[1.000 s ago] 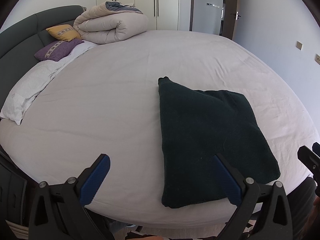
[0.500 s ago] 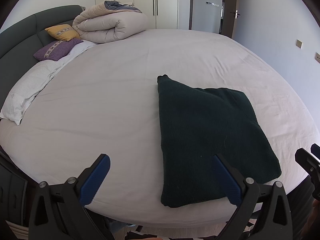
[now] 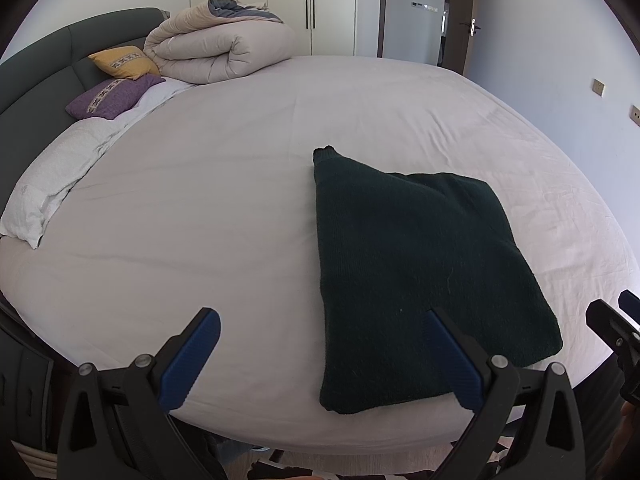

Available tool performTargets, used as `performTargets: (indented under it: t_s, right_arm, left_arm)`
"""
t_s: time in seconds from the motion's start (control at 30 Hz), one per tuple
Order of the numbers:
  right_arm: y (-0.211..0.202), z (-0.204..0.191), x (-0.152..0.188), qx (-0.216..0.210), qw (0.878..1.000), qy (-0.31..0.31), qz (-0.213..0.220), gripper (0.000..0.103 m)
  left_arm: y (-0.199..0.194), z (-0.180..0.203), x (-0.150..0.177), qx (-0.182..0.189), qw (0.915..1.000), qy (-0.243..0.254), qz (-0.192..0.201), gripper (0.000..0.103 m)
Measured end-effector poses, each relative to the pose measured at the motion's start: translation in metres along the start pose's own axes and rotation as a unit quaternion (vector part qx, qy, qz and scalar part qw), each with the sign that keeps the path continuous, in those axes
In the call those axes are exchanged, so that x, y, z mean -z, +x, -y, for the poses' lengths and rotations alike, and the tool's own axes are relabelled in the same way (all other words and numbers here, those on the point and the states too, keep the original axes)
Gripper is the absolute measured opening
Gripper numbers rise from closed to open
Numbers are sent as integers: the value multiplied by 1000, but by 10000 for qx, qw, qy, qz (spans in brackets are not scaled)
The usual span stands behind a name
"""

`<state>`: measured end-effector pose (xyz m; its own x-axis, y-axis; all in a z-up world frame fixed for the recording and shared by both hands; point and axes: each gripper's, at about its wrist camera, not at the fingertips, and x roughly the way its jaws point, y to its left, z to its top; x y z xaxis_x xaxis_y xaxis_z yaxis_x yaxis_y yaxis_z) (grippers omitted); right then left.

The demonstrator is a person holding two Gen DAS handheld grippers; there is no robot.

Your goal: Fold small clothes

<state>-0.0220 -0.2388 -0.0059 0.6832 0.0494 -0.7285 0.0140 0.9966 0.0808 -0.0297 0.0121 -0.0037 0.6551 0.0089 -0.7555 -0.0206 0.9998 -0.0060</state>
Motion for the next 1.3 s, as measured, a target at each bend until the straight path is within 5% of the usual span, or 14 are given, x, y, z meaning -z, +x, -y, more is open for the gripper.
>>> performTargets:
  t_s: [1.3]
  right_arm:
    - [4,1,1,-4,10000,30,-55,103]
  left_arm:
    - [7,-3,2,59,10000,14,-59,103]
